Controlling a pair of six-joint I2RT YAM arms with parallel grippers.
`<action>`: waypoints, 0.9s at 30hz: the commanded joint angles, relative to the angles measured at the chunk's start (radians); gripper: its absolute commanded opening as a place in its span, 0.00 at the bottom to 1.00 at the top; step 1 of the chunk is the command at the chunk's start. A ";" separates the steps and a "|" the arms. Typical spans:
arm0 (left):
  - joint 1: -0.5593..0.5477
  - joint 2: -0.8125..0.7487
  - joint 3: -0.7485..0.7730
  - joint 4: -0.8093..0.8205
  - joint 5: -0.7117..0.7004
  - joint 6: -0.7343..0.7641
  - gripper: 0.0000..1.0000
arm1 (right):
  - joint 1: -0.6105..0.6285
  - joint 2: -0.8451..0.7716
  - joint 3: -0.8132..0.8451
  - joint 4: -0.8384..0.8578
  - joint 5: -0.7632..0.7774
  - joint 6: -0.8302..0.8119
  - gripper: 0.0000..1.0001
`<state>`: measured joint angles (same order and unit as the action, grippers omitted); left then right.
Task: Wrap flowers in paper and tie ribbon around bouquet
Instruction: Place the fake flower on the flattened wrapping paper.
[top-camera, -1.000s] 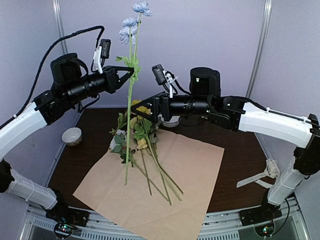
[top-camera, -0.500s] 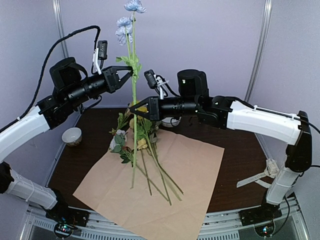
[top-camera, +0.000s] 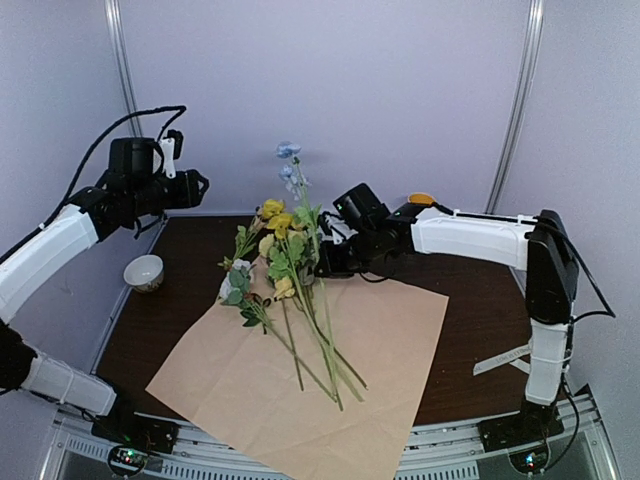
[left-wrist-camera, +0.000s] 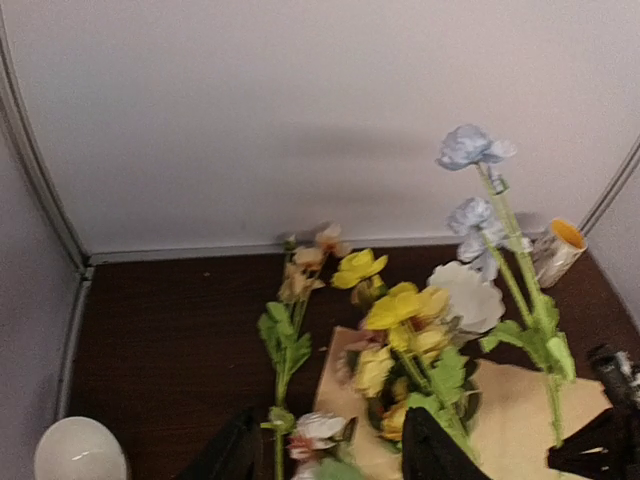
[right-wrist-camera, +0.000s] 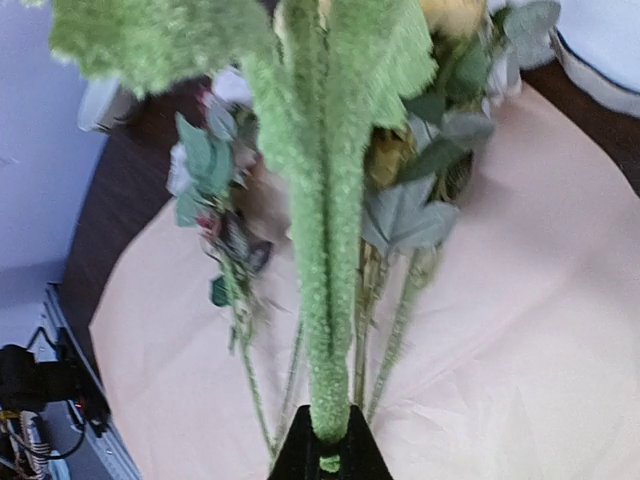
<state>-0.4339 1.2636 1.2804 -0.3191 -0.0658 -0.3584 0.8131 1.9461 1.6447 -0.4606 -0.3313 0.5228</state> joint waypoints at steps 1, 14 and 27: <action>0.147 0.125 -0.066 -0.129 -0.007 0.022 0.42 | 0.015 0.041 0.044 -0.142 0.128 -0.064 0.00; 0.188 0.444 -0.161 -0.155 0.158 0.095 0.22 | 0.027 0.151 0.127 -0.211 0.181 -0.140 0.11; 0.156 0.627 -0.124 -0.131 0.193 0.095 0.31 | 0.028 0.174 0.124 -0.202 0.126 -0.134 0.22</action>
<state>-0.2573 1.8553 1.1217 -0.4706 0.1108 -0.2810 0.8364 2.1075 1.7481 -0.6556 -0.1909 0.3916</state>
